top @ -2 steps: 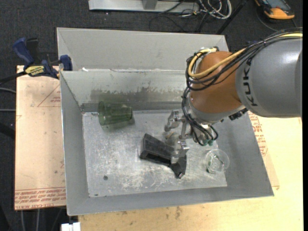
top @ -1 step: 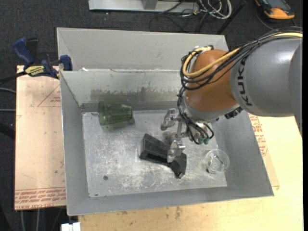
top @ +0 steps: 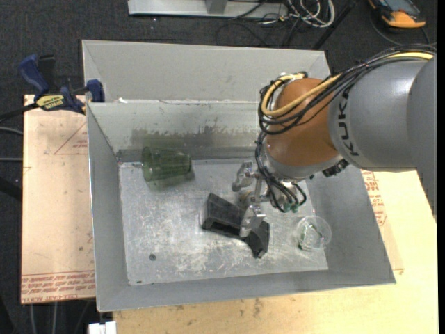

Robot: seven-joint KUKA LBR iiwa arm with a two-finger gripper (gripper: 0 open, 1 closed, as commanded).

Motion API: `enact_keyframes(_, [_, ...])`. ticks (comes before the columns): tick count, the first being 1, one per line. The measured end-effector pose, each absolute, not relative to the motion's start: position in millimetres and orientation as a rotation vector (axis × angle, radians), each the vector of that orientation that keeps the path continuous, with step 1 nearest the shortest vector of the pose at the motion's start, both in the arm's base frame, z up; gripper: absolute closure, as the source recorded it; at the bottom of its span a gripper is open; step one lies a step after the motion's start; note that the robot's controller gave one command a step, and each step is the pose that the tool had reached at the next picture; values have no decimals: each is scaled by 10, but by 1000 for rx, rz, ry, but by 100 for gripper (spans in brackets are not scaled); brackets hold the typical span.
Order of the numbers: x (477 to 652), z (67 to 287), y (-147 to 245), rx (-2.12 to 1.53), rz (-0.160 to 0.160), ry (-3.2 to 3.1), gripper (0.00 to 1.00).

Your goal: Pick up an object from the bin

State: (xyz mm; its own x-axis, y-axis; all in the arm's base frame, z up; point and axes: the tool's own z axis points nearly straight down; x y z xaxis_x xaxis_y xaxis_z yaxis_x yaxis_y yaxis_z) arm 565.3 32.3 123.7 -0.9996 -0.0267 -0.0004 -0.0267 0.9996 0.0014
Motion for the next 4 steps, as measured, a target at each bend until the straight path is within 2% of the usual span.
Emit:
enact_keyframes(1, [5681, 804, 287, -11, 3, 3138, 0])
enact_keyframes(2, [5685, 831, 280, -1, 2, 3136, 100])
enact_keyframes(4, [5666, 868, 280, -1, 2, 3143, 100])
